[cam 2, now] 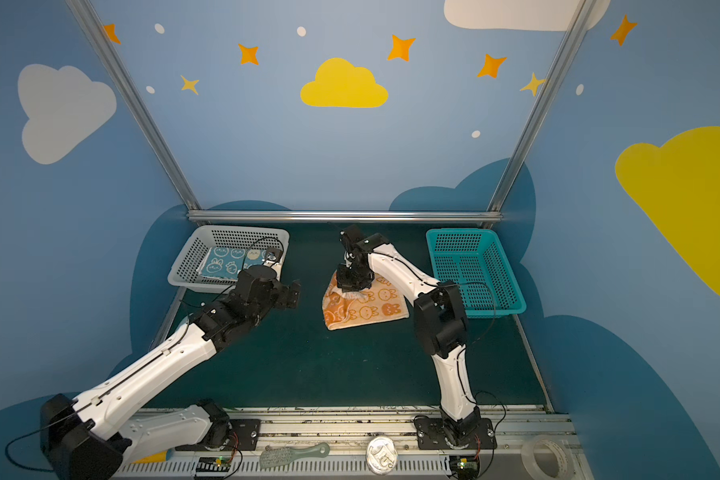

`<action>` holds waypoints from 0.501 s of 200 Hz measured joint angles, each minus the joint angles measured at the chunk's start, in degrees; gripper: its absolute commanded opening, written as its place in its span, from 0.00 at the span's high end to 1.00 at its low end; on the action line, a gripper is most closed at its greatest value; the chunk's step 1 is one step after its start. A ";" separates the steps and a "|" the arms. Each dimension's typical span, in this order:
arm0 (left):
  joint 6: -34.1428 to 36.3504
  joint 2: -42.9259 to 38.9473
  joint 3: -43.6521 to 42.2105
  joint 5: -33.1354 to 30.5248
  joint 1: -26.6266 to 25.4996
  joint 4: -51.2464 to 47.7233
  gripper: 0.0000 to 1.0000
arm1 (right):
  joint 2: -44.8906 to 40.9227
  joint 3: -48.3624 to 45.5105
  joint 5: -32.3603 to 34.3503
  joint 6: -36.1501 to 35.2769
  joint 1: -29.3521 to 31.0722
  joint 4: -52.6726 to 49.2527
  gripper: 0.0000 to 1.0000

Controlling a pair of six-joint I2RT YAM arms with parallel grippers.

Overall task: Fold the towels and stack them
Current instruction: 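Lay the orange towel on the table with the right gripper while left approaches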

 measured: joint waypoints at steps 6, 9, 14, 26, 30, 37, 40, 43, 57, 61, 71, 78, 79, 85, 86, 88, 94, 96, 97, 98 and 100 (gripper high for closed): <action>-0.63 -0.22 -0.52 0.20 0.04 -0.02 0.00 | 0.61 0.00 -0.61 0.24 0.44 -0.61 0.63; -0.87 -0.35 -0.74 0.31 0.04 -0.09 0.00 | 0.74 0.00 -0.87 -0.24 0.61 -0.90 0.60; -1.33 -0.48 -1.07 0.50 0.11 -0.20 0.00 | 0.76 -0.22 -1.25 -0.17 0.81 -1.27 0.54; -2.51 -0.61 -1.66 1.36 0.20 -0.35 0.00 | -0.28 -1.44 -2.03 0.17 1.16 -1.29 0.43; -2.93 -0.61 -1.81 1.64 0.20 -0.33 0.00 | -0.96 -2.25 -2.21 -0.46 1.25 -1.16 0.40; -3.50 -0.59 -2.08 2.21 0.20 -0.28 0.00 | -2.54 -3.93 -2.54 -0.57 1.20 -1.03 0.37; -3.72 -0.59 -2.16 2.47 0.20 -0.31 0.00 | -3.45 -4.92 -2.64 -0.39 1.01 -0.98 0.35; -3.98 -0.57 -2.27 2.80 0.20 -0.33 0.00 | -4.17 -5.66 -2.84 -0.59 0.83 -1.01 0.33; -4.96 -0.17 -2.64 4.44 0.20 -0.15 0.00 | -8.11 -9.11 -3.04 -1.09 -0.96 -1.20 0.27; -5.14 0.02 -2.82 4.96 0.20 0.11 0.00 | -9.29 -9.97 -3.06 -1.29 -1.75 -1.18 0.25; -5.92 0.63 -3.32 6.47 0.20 0.66 0.00 | -11.67 -11.61 -2.95 -1.73 -3.96 -1.16 0.20; -6.64 1.38 -3.74 7.85 0.20 1.01 0.00 | -13.05 -12.63 -2.99 -2.12 -5.64 -1.05 0.19; -6.71 1.44 -3.78 7.98 0.20 1.05 0.00 | -13.27 -12.83 -2.99 -2.25 -6.03 -1.01 0.19; -7.41 2.21 -4.13 9.11 0.20 1.46 0.00 | -14.08 -13.62 -2.99 -2.60 -7.37 -0.87 0.18; -7.48 2.32 -4.17 9.25 0.20 1.53 0.00 | -14.23 -13.84 -3.02 -2.69 -7.72 -0.79 0.18; -7.69 2.58 -4.24 9.60 0.20 1.57 0.00 | -14.49 -14.12 -3.02 -2.95 -8.22 -0.72 0.18; -8.46 3.52 -4.37 10.62 0.17 1.88 0.00 | -14.91 -15.06 -3.04 -3.30 -9.46 -0.33 0.18; -8.63 3.85 -4.37 10.97 0.17 1.95 0.00 | -14.99 -15.41 -2.99 -3.32 -9.94 -0.24 0.18; -8.92 4.13 -4.37 11.23 0.15 2.03 0.00 | -15.02 -15.61 -2.97 -3.41 -10.27 -0.15 0.18; -9.05 4.31 -4.37 11.37 0.15 2.12 0.00 | -15.02 -15.74 -2.99 -3.48 -10.45 -0.13 0.18; -9.33 4.74 -4.39 11.76 0.13 2.23 0.00 | -15.04 -16.04 -2.97 -3.63 -10.93 -0.07 0.18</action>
